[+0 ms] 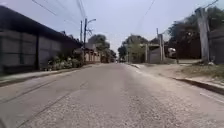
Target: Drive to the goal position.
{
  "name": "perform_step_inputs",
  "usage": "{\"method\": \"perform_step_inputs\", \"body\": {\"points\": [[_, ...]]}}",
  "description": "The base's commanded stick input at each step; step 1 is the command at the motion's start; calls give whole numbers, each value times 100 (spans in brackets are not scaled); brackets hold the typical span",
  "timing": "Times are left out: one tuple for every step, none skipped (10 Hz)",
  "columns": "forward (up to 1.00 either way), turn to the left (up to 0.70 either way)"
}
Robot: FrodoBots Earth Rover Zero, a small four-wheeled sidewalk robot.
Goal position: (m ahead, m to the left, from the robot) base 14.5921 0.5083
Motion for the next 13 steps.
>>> {"method": "perform_step_inputs", "body": {"points": [[100, 1], [100, 1], [100, 1], [100, 1], [100, 1], [100, 1], [100, 1], [100, 1], [100, 1], [100, 1], [100, 1], [100, 1], [100, 1]]}}
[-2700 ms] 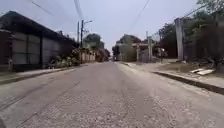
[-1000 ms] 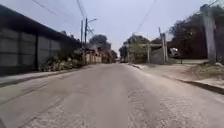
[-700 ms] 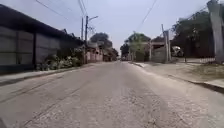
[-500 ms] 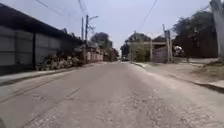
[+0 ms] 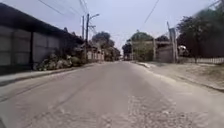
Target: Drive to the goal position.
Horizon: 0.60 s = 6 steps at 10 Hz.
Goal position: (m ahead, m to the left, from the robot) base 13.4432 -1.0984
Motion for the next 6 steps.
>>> {"method": "perform_step_inputs", "body": {"points": [[100, 1], [100, 1], [100, 1], [100, 1], [100, 1], [100, 1]]}}
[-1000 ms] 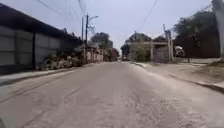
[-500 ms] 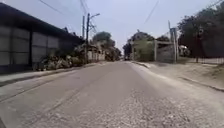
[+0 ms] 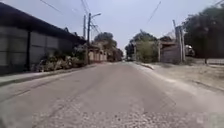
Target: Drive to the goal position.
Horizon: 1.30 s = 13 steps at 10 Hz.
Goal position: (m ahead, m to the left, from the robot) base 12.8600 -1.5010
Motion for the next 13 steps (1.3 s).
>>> {"method": "perform_step_inputs", "body": {"points": [[100, 1], [100, -23], [100, -39], [100, -39], [100, -31], [100, 1], [100, 1], [100, 1], [100, 1], [100, 1], [100, 1], [100, 1], [100, 1]]}}
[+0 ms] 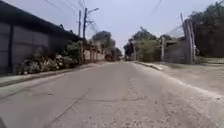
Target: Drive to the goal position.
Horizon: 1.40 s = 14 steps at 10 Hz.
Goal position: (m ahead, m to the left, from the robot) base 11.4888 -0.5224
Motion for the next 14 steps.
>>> {"method": "perform_step_inputs", "body": {"points": [[100, 1], [100, 1], [100, 1], [100, -15], [100, -39], [100, -39], [100, -39], [100, -39], [100, -37], [100, 1], [100, 1], [100, 1], [100, 1], [100, 1]]}}
